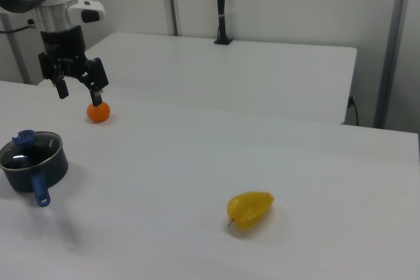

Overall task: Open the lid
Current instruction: 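Move the gripper from rest toward the saucepan lid, then lower the gripper onto the blue lid knob and close on it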

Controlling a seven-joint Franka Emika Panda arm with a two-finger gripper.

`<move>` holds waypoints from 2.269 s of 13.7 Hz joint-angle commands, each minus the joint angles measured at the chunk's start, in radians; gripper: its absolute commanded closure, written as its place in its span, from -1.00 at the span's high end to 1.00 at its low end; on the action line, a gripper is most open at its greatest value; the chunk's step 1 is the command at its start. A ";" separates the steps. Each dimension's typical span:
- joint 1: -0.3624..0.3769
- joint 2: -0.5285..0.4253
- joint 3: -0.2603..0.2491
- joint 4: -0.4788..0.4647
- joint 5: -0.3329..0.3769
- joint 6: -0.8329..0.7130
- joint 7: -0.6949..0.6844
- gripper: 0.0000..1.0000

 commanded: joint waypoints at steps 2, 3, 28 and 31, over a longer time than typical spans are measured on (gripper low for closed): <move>-0.001 0.000 -0.001 -0.003 0.003 0.043 -0.012 1.00; -0.001 0.000 0.000 -0.005 0.003 0.043 -0.012 1.00; 0.177 0.135 0.272 -0.342 -0.066 0.648 0.235 1.00; 0.177 0.138 0.273 -0.339 -0.080 0.651 0.243 0.78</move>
